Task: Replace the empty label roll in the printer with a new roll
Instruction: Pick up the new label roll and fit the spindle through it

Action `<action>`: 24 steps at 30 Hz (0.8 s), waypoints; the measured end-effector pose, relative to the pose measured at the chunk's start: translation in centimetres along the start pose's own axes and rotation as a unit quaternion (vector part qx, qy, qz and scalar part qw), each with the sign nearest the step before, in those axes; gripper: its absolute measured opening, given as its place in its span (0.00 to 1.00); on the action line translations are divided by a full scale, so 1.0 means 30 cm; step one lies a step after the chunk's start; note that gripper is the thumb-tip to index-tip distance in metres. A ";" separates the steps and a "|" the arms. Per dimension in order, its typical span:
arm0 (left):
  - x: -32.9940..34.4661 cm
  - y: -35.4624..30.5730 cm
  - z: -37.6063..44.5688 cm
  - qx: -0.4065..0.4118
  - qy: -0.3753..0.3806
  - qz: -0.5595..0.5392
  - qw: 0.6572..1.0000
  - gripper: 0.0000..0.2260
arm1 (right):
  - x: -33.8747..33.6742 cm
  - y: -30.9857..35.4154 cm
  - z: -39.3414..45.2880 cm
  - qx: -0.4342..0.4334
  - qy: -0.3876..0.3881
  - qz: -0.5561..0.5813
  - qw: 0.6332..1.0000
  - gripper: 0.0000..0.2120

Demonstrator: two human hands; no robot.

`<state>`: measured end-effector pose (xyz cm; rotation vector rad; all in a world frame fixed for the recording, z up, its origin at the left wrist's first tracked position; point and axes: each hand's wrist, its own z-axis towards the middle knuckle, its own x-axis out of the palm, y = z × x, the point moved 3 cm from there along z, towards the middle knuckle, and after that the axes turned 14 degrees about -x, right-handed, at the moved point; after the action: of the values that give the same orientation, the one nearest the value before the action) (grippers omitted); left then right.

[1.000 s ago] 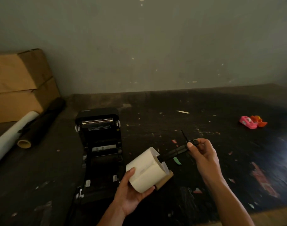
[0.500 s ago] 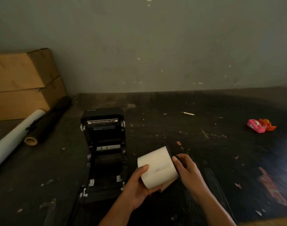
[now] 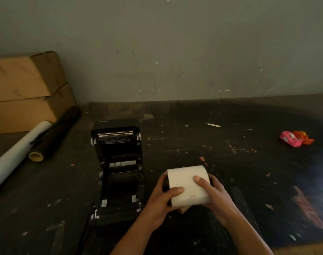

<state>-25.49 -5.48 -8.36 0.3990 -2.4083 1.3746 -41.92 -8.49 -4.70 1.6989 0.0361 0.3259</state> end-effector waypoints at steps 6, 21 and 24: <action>0.014 -0.035 0.058 -0.058 0.042 0.048 0.996 0.53 | -0.053 -0.022 0.021 -0.011 -0.062 0.048 0.997 0.35; -0.167 0.138 0.263 -0.118 -0.328 0.586 0.731 0.28 | -0.244 -0.093 0.028 0.022 -0.116 0.101 0.988 0.40; -0.172 0.166 0.272 -0.153 -0.335 0.587 0.721 0.26 | -0.253 -0.114 0.029 0.032 -0.116 0.108 0.987 0.40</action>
<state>-24.04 -9.71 -18.25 -1.1529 -3.6555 1.2017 -48.44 -10.36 -9.60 1.7987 -0.3148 0.2885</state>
